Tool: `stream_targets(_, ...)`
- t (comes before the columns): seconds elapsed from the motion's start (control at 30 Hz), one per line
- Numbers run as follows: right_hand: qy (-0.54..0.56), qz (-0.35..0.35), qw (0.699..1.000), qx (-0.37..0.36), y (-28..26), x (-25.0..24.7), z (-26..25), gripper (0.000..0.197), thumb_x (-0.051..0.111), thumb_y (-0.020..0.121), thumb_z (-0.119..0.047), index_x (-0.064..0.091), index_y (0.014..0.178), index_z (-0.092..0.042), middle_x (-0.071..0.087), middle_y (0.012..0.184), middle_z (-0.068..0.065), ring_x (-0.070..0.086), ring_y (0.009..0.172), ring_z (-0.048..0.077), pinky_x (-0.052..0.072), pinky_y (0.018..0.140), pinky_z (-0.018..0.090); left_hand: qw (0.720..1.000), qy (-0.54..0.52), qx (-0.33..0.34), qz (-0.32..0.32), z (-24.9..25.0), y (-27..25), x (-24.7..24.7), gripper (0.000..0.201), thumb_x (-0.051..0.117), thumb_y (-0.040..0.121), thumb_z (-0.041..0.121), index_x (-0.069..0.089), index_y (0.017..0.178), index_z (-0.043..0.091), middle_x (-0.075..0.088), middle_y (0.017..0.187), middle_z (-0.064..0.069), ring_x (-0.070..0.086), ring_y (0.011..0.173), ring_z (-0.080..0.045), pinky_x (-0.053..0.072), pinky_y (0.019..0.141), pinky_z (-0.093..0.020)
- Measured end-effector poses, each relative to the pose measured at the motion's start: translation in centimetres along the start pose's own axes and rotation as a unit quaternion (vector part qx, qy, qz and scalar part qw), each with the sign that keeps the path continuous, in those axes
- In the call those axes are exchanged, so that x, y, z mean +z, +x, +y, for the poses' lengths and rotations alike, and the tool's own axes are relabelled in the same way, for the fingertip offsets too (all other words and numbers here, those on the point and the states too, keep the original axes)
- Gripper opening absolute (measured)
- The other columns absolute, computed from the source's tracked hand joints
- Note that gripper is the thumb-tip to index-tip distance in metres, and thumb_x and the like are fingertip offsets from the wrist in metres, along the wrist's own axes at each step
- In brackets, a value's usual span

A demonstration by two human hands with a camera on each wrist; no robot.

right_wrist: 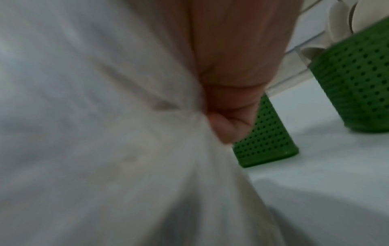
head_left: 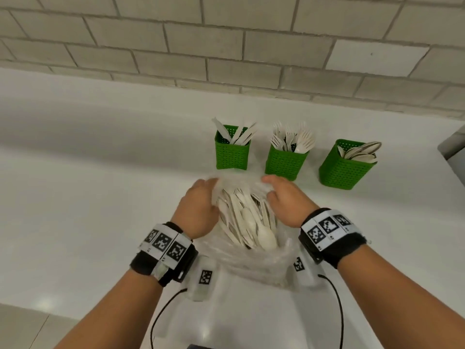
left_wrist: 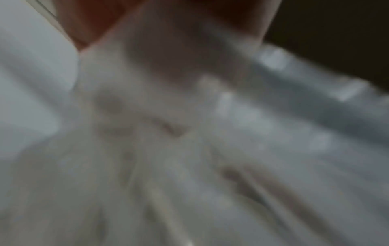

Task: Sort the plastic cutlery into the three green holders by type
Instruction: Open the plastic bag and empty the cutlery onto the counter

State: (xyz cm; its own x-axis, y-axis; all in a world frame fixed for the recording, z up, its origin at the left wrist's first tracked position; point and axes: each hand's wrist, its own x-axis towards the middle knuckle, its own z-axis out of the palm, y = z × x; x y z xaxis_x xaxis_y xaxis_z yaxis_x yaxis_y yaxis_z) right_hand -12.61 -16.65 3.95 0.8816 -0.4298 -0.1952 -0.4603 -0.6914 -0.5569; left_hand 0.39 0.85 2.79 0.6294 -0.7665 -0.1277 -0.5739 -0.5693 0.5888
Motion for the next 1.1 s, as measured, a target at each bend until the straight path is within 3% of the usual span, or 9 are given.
stream_targets(0.07, 0.15, 0.089, 0.985, 0.0, -0.2, -0.3, -0.4, 0.034, 0.034, 0.101, -0.008, 0.058, 0.125, -0.01, 0.057, 0.119, 0.001, 0.052, 0.11, 0.013, 0.037, 0.087, 0.007, 0.973, -0.213, -0.024, 0.084, 0.3, 0.9, -0.4, 0.047, 0.042, 0.085, -0.011, 0.062, 0.122, 0.008, 0.06, 0.124, -0.007, 0.064, 0.098, -0.021, 0.048, 0.08, -0.016)
stream_targets(0.2, 0.344, 0.125, 0.929, 0.045, -0.9, -0.3, -0.2, 0.021, 0.051, 0.098, -0.028, 0.069, 0.098, -0.016, 0.069, 0.098, 0.001, 0.062, 0.093, 0.014, 0.046, 0.085, 0.025, 0.751, -0.65, -0.12, 0.007, 1.4, 1.7, -1.9, 0.028, 0.041, 0.089, 0.009, 0.068, 0.088, 0.0, 0.068, 0.084, -0.015, 0.057, 0.049, -0.018, 0.042, 0.042, -0.018)
stream_targets(0.33, 0.124, 0.031, 0.991, 0.038, -0.7, 1.0, 1.4, 0.025, 0.064, 0.09, -0.039, 0.063, 0.091, -0.013, 0.058, 0.085, -0.004, 0.055, 0.079, 0.011, 0.041, 0.072, 0.026, 0.953, -0.299, -0.048, -0.02, -0.4, 2.9, -0.7, 0.022, 0.076, 0.081, 0.031, 0.072, 0.091, 0.012, 0.073, 0.077, -0.006, 0.07, 0.067, -0.018, 0.054, 0.065, -0.028)
stream_targets(0.4, 0.155, 0.06, 0.985, 0.037, -0.4, 1.6, 2.1, 0.04, 0.056, 0.095, -0.037, 0.049, 0.067, -0.01, 0.042, 0.062, -0.001, 0.041, 0.057, 0.012, 0.034, 0.061, 0.028, 0.989, -0.144, -0.022, -0.027, -0.9, 3.5, -0.2, 0.02, 0.07, 0.087, 0.028, 0.067, 0.08, 0.01, 0.066, 0.068, -0.005, 0.061, 0.058, -0.009, 0.047, 0.061, -0.023)
stream_targets(0.53, 0.363, 0.072, 0.926, 0.077, 0.3, 2.3, 2.1, 0.042, 0.05, 0.098, -0.037, 0.055, 0.072, -0.005, 0.045, 0.067, 0.009, 0.042, 0.066, 0.019, 0.034, 0.069, 0.031, 0.971, -0.237, -0.043, 0.008, 0.2, 3.8, -0.6, 0.047, 0.051, 0.099, 0.032, 0.041, 0.057, 0.014, 0.038, 0.048, 0.003, 0.037, 0.043, -0.011, 0.032, 0.049, -0.024)
stream_targets(0.6, 0.269, 0.081, 0.956, 0.083, 0.8, 2.1, 1.9, 0.037, 0.048, 0.099, -0.035, 0.052, 0.073, -0.009, 0.046, 0.069, 0.009, 0.046, 0.07, 0.02, 0.033, 0.068, 0.029, 0.955, -0.291, -0.059, 0.021, 0.4, 4.1, -0.6, 0.045, 0.051, 0.1, 0.033, 0.045, 0.058, 0.016, 0.044, 0.048, 0.007, 0.043, 0.044, -0.009, 0.034, 0.05, -0.025)
stream_targets(0.77, 0.026, 0.241, 0.97, -0.012, -0.6, 0.3, 1.2, 0.012, 0.063, 0.088, -0.035, 0.058, 0.088, -0.024, 0.048, 0.101, 0.001, 0.041, 0.101, 0.016, 0.033, 0.087, 0.03, 0.997, 0.059, -0.015, 0.038, -0.5, 2.7, -1.2, 0.043, 0.068, 0.083, 0.047, 0.057, 0.119, 0.026, 0.042, 0.119, -0.006, 0.044, 0.108, -0.022, 0.043, 0.094, -0.038)
stream_targets(0.9, -0.044, -0.02, 0.999, 0.001, -1.4, -0.4, 1.1, 0.031, 0.06, 0.091, -0.038, 0.063, 0.12, -0.029, 0.045, 0.126, 0.005, 0.04, 0.123, 0.019, 0.03, 0.104, 0.031, 0.992, 0.109, -0.043, -0.041, 0.5, 1.6, -0.3, 0.062, 0.061, 0.09, 0.03, 0.033, 0.146, 0.028, 0.042, 0.132, -0.012, 0.054, 0.114, -0.035, 0.045, 0.097, -0.042)
stream_targets(1.1, 0.147, 0.085, 0.983, 0.072, -0.2, 2.1, -0.2, 0.037, 0.059, 0.094, -0.034, 0.057, 0.123, -0.012, 0.055, 0.124, 0.002, 0.052, 0.116, 0.016, 0.039, 0.096, 0.024, 0.994, -0.089, -0.046, 0.036, 1.1, 3.7, 1.0, 0.021, 0.044, 0.096, 0.014, 0.054, 0.104, -0.002, 0.061, 0.099, -0.015, 0.058, 0.092, -0.03, 0.045, 0.073, -0.033)
